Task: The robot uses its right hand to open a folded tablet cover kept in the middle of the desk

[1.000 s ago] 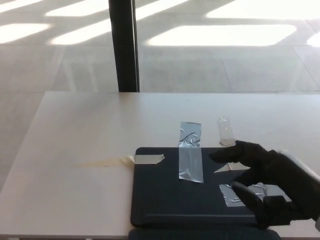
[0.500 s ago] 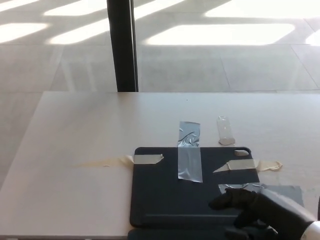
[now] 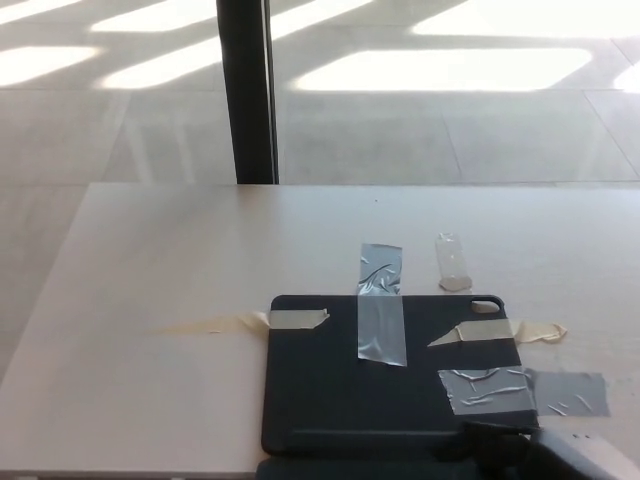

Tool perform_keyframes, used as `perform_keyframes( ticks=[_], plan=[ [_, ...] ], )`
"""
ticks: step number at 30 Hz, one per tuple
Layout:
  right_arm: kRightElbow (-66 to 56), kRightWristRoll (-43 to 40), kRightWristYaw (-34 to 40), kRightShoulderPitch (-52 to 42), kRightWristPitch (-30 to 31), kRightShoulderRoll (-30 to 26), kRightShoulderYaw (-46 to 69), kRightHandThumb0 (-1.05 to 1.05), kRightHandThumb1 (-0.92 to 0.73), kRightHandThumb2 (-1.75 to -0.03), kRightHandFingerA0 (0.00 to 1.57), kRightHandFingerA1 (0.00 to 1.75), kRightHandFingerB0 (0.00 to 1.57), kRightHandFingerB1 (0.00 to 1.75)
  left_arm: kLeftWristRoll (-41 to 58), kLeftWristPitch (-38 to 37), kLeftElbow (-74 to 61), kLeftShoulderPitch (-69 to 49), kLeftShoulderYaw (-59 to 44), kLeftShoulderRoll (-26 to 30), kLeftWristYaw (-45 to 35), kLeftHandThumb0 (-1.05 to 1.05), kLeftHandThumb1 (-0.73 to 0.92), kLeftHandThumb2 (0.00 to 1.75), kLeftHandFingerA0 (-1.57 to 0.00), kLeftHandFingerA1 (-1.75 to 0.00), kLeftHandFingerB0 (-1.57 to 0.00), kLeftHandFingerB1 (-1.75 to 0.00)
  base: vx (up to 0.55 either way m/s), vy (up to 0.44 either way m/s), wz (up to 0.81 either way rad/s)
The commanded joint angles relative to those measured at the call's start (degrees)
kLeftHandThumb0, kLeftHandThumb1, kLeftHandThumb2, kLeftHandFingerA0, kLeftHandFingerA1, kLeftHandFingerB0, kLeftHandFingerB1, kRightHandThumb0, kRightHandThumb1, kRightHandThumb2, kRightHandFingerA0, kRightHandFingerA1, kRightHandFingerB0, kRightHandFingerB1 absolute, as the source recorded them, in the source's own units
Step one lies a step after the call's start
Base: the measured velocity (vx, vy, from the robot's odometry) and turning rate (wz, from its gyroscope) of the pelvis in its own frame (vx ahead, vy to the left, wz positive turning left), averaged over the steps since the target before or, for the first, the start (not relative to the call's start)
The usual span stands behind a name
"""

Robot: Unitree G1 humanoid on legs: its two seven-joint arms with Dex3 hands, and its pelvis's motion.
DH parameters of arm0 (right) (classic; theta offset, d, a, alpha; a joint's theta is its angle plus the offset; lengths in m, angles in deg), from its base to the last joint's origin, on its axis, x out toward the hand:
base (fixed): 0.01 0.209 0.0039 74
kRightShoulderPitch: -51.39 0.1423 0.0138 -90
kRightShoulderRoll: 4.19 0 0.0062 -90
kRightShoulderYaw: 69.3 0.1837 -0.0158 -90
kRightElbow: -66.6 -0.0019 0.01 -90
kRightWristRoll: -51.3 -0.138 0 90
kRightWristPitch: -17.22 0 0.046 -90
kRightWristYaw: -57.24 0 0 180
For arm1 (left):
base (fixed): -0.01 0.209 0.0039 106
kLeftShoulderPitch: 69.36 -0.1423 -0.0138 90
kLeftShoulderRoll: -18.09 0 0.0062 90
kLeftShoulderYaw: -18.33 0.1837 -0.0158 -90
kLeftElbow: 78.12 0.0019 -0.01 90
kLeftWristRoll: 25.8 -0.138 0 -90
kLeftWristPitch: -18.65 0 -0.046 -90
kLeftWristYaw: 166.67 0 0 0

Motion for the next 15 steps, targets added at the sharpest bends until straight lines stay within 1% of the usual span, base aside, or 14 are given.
perform_keyframes(
  ticks=[1,2,3,4,5,6,7,8,9,10,11,12,13,15],
  plan=[
    [-5.2,-1.3,4.2,-10.9,-1.9,1.9,3.5,-0.87,-0.92,-0.72,0.57,0.65,0.44,0.41,1.0,0.6,0.2,0.4,-0.2,2.0,0.6,-0.89,0.69,1.03,-0.59,-0.77,-0.46,-0.66,0.0,0.0,0.0],
    [-5.8,-1.3,4.3,-11.9,-1.9,2.1,3.7,-0.87,-0.92,-0.72,0.57,0.65,0.44,0.41,1.0,0.5,0.2,0.2,-0.2,2.0,0.5,-0.89,0.69,1.03,-0.59,-0.77,-0.46,-0.66,0.0,0.0,0.0],
    [-6.6,-1.4,4.6,-13.8,-2.0,2.5,3.9,-0.92,-0.82,-1.2,0.52,0.68,0.4,0.53,0.8,0.5,0.3,-0.2,0.0,2.0,0.2,-0.89,0.7,1.04,-0.58,-0.76,-0.45,-0.66,0.0,0.0,0.0],
    [-7.4,-1.7,4.6,-15.6,-1.7,3.0,4.3,-0.9,-0.92,-0.74,0.55,0.62,0.47,0.42,0.7,0.4,0.3,-0.3,0.1,2.1,0.1,-0.87,0.92,0.69,-0.63,-0.77,-0.46,-0.61,0.0,0.0,0.0],
    [-8.1,-2.0,4.5,-17.2,-1.3,3.5,4.6,-0.9,-0.92,-0.74,0.55,0.62,0.47,0.42,0.6,0.4,0.3,-0.3,0.2,2.1,0.0,-0.87,0.92,0.69,-0.63,-0.77,-0.46,-0.61,0.0,0.0,0.0],
    [-8.7,-2.8,4.2,-19.6,-1.1,3.7,4.9,-0.91,-0.92,-0.75,0.54,0.58,0.47,0.42,0.5,0.5,0.3,-0.7,0.4,2.1,-0.1,-0.87,0.92,0.69,-0.64,-0.77,-0.45,-0.61,0.0,0.0,0.0],
    [-7.1,-5.4,4.7,-21.9,-2.9,4.6,5.5,-0.87,-0.92,-0.73,0.58,0.62,0.49,0.45,0.7,0.2,0.5,-0.6,0.2,2.0,-0.2,-0.9,0.69,1.04,-0.61,-0.76,-0.46,-0.65,0.0,0.0,0.0],
    [-7.1,-7.1,4.1,-23.3,-1.9,5.8,6.0,-0.85,-0.92,-0.72,0.59,0.65,0.5,0.45,0.9,0.4,0.4,-0.5,0.0,2.1,-0.2,-0.87,0.92,0.68,-0.6,-0.77,-0.46,-0.61,0.0,0.0,0.0],
    [-8.3,-7.9,3.1,-24.1,1.0,7.0,6.4,-0.87,-0.92,-0.72,0.63,0.61,0.5,0.4,0.9,0.5,0.4,-0.4,0.0,2.1,-0.1,-0.88,0.92,0.68,-0.6,-0.78,-0.46,-0.62,0.0,0.0,0.0],
    [-10.7,-9.3,1.5,-25.0,6.7,9.1,7.3,-0.88,-0.92,-0.73,0.67,0.66,0.5,0.41,0.9,0.6,0.4,-0.1,0.1,2.1,0.1,-0.89,0.68,1.03,-0.61,-0.78,-0.46,-0.66,0.0,0.0,0.0],
    [-11.8,-9.6,0.7,-25.0,8.9,10.2,7.7,-0.88,-0.92,-0.73,0.67,0.66,0.5,0.41,0.8,0.7,0.4,0.1,0.1,2.1,0.4,-0.89,0.68,1.03,-0.61,-0.78,-0.46,-0.66,0.0,0.0,0.0],
    [-12.3,-11.6,0.4,-25.3,10.4,12.1,8.7,-0.92,-0.92,-0.73,0.7,0.66,0.51,0.43,1.1,1.1,0.5,0.3,-0.2,2.2,0.6,-0.9,0.68,1.03,-0.6,-0.78,-0.46,-0.66,0.0,0.0,0.0],
    [-12.4,-13.5,-0.2,-25.3,11.5,13.2,9.5,-0.93,-0.92,-0.73,0.72,0.6,0.5,0.45,1.1,1.0,0.5,0.2,-0.1,2.2,0.4,-0.9,0.68,1.03,-0.59,-0.78,-0.46,-0.66,0.0,0.0,0.0],
    [-14.1,-17.0,-2.7,-25.3,17.0,15.0,11.0,-0.93,-0.92,-0.72,0.72,0.59,0.47,0.46,0.8,0.7,0.4,0.0,0.1,2.2,0.5,-0.89,0.69,1.05,-0.61,-0.78,-0.46,-0.66,0.0,0.0,0.0]
  ],
)
